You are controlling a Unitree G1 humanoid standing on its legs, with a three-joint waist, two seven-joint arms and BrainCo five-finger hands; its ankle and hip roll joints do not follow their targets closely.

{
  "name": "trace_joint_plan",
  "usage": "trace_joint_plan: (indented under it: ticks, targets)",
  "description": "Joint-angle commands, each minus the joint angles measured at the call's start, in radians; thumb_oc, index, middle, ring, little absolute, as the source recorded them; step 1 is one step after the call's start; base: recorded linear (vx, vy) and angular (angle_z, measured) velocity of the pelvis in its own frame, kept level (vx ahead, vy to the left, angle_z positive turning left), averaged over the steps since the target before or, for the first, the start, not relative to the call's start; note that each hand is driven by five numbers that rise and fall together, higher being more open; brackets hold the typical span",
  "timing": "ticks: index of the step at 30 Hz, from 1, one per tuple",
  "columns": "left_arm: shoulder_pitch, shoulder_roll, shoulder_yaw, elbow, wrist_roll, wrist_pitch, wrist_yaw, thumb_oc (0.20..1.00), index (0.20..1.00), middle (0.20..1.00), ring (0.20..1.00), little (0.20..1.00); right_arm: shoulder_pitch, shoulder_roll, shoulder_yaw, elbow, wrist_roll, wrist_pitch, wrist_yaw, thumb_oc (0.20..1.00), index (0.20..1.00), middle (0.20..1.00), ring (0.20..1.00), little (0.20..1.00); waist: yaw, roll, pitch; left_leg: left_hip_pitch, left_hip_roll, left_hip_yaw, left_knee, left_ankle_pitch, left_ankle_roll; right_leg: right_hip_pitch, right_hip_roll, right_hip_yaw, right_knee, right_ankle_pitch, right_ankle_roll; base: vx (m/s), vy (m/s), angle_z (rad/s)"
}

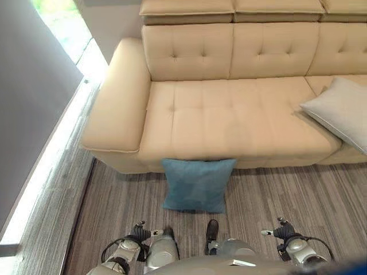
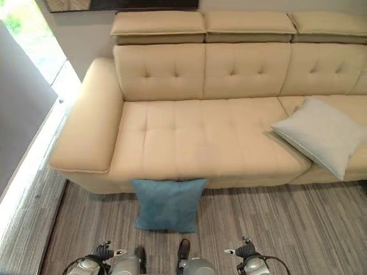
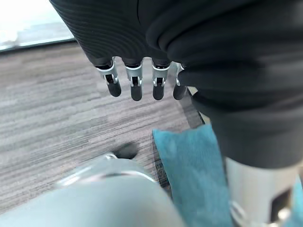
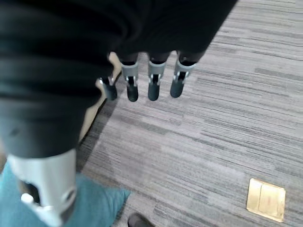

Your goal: Pick up all the scattered cushions and arrange them neatly on the sofa.

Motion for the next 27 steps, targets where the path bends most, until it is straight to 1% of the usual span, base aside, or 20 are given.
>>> trace_joint_plan:
  ticks: [1, 2, 5, 6, 7, 9, 14, 17, 18, 19, 20, 22, 24, 25, 26, 27]
  targets:
    - [0.007, 0.004, -0.011, 0.006, -0.008, -0.007, -0.002, 1.000, 1.000, 1.000, 1.000, 1.000, 0.016, -0.019, 0.001, 0.001, 0.034, -0.014, -0.016, 1.000, 1.000, 1.000, 1.000, 1.000, 0.006, -0.005, -0.050, -0.010, -0.078, 0.031, 0.107, -0.046, 0.068, 0.036, -0.093, 0.056, 0.126, -0.129, 0.121, 0.10, 0.123, -0.31]
    - [0.007, 0.004, -0.011, 0.006, -0.008, -0.007, -0.002, 1.000, 1.000, 1.000, 1.000, 1.000, 0.016, -0.019, 0.001, 0.001, 0.034, -0.014, -0.016, 1.000, 1.000, 1.000, 1.000, 1.000, 0.007, -0.005, -0.050, -0.008, -0.078, 0.032, 0.105, -0.045, 0.068, 0.036, -0.093, 0.056, 0.127, -0.130, 0.121, 0.16, 0.205, -0.29]
    - [0.006, 0.018, 0.003, 0.011, -0.006, -0.006, 0.001, 1.000, 1.000, 1.000, 1.000, 1.000, 0.008, -0.009, 0.003, 0.002, 0.025, -0.009, -0.016, 1.000, 1.000, 1.000, 1.000, 1.000, 0.015, -0.008, -0.061, 0.019, -0.100, 0.061, 0.088, -0.064, 0.088, 0.034, -0.116, 0.077, 0.140, -0.123, 0.145, 0.12, 0.148, -0.33]
    - [0.005, 0.018, 0.003, 0.011, -0.006, -0.006, 0.001, 1.000, 1.000, 1.000, 1.000, 1.000, 0.008, -0.008, 0.003, 0.002, 0.025, -0.009, -0.016, 1.000, 1.000, 1.000, 1.000, 1.000, 0.016, -0.008, -0.061, 0.019, -0.100, 0.061, 0.088, -0.065, 0.089, 0.033, -0.117, 0.078, 0.140, -0.123, 0.146, 0.09, 0.162, -0.33]
    - [0.003, 0.026, 0.010, 0.010, -0.006, -0.007, 0.006, 1.000, 1.000, 1.000, 1.000, 1.000, 0.002, -0.007, 0.002, -0.004, 0.025, -0.010, -0.018, 1.000, 1.000, 1.000, 1.000, 1.000, 0.018, -0.012, -0.062, 0.019, -0.108, 0.072, 0.091, -0.077, 0.100, 0.025, -0.127, 0.089, 0.148, -0.118, 0.156, 0.05, 0.106, -0.24]
    - [-0.004, 0.038, 0.018, 0.003, -0.011, -0.011, 0.012, 1.000, 1.000, 1.000, 1.000, 1.000, -0.005, -0.007, 0.002, -0.018, 0.028, -0.011, -0.018, 1.000, 1.000, 1.000, 1.000, 1.000, 0.019, -0.013, -0.058, 0.017, -0.113, 0.088, 0.092, -0.087, 0.111, 0.000, -0.136, 0.100, 0.169, -0.113, 0.169, 0.06, 0.140, -0.24]
    - [-0.036, 0.055, 0.031, -0.027, -0.044, -0.027, 0.032, 1.000, 1.000, 1.000, 1.000, 1.000, -0.025, -0.011, -0.015, -0.047, 0.059, -0.020, -0.034, 1.000, 1.000, 1.000, 1.000, 1.000, 0.017, -0.015, -0.041, -0.014, -0.119, 0.107, 0.093, -0.093, 0.120, -0.048, -0.153, 0.102, 0.180, -0.099, 0.184, -0.01, 0.041, -0.13]
    - [-0.097, 0.069, 0.032, -0.081, -0.096, -0.051, 0.061, 1.000, 1.000, 1.000, 1.000, 1.000, -0.067, -0.021, -0.038, -0.093, 0.123, -0.039, -0.060, 1.000, 1.000, 1.000, 1.000, 1.000, 0.009, -0.012, 0.015, -0.101, -0.118, 0.112, 0.117, -0.087, 0.120, -0.145, -0.165, 0.106, 0.211, -0.086, 0.182, -0.17, -0.005, 0.01]
    - [-0.098, 0.069, 0.032, -0.081, -0.096, -0.051, 0.061, 1.000, 1.000, 1.000, 1.000, 1.000, -0.069, -0.021, -0.039, -0.093, 0.123, -0.039, -0.060, 1.000, 1.000, 1.000, 1.000, 1.000, 0.009, -0.012, 0.013, -0.106, -0.118, 0.112, 0.119, -0.087, 0.120, -0.150, -0.165, 0.107, 0.214, -0.087, 0.182, -0.18, 0.010, 0.04]
    - [-0.117, 0.075, 0.026, -0.100, -0.109, -0.060, 0.074, 1.000, 1.000, 1.000, 1.000, 1.000, -0.082, -0.027, -0.048, -0.119, 0.146, -0.046, -0.070, 1.000, 1.000, 1.000, 1.000, 1.000, 0.009, -0.009, 0.034, -0.139, -0.118, 0.111, 0.133, -0.087, 0.121, -0.190, -0.169, 0.111, 0.234, -0.086, 0.179, -0.21, 0.004, 0.02]
    - [-0.147, 0.083, 0.018, -0.121, -0.125, -0.072, 0.090, 1.000, 1.000, 1.000, 1.000, 1.000, -0.107, -0.034, -0.056, -0.139, 0.179, -0.056, -0.081, 1.000, 1.000, 1.000, 1.000, 1.000, 0.006, -0.006, 0.065, -0.188, -0.117, 0.115, 0.153, -0.079, 0.122, -0.246, -0.173, 0.114, 0.263, -0.076, 0.173, -0.27, 0.021, -0.01]
    - [-0.186, 0.093, 0.010, -0.157, -0.156, -0.088, 0.114, 1.000, 1.000, 1.000, 1.000, 1.000, -0.145, -0.042, -0.059, -0.175, 0.207, -0.063, -0.105, 1.000, 1.000, 1.000, 1.000, 1.000, 0.008, 0.006, 0.087, -0.278, -0.117, 0.117, 0.185, -0.073, 0.122, -0.346, -0.187, 0.117, 0.311, -0.077, 0.165, -0.22, 0.014, -0.06]
    - [-0.223, 0.102, 0.000, -0.195, -0.179, -0.099, 0.132, 1.000, 1.000, 1.000, 1.000, 1.000, -0.178, -0.048, -0.067, -0.203, 0.236, -0.070, -0.126, 1.000, 1.000, 1.000, 1.000, 1.000, 0.007, 0.018, 0.098, -0.366, -0.117, 0.120, 0.215, -0.066, 0.124, -0.435, -0.197, 0.116, 0.346, -0.075, 0.157, -0.13, -0.003, 0.03]
    - [-0.248, 0.105, -0.004, -0.208, -0.193, -0.105, 0.146, 1.000, 1.000, 1.000, 1.000, 1.000, -0.198, -0.053, -0.072, -0.225, 0.249, -0.075, -0.144, 1.000, 1.000, 1.000, 1.000, 1.000, 0.006, 0.022, 0.102, -0.404, -0.114, 0.111, 0.241, -0.090, 0.114, -0.472, -0.200, 0.120, 0.374, -0.101, 0.161, -0.21, -0.035, 0.05]
    - [-0.297, 0.125, -0.020, -0.292, -0.211, -0.127, 0.174, 1.000, 1.000, 1.000, 1.000, 1.000, -0.242, -0.068, -0.094, -0.314, 0.295, -0.106, -0.188, 1.000, 1.000, 1.000, 1.000, 1.000, -0.001, 0.032, 0.122, -0.528, -0.102, 0.110, 0.266, -0.073, 0.112, -0.604, -0.208, 0.125, 0.412, -0.097, 0.159, -0.16, -0.036, 0.03]
    - [-0.298, 0.125, -0.021, -0.293, -0.211, -0.126, 0.174, 1.000, 1.000, 1.000, 1.000, 1.000, -0.242, -0.068, -0.095, -0.315, 0.295, -0.105, -0.188, 1.000, 1.000, 1.000, 1.000, 1.000, 0.000, 0.032, 0.113, -0.542, -0.102, 0.110, 0.271, -0.074, 0.113, -0.618, -0.208, 0.127, 0.417, -0.098, 0.159, -0.22, -0.028, 0.01]
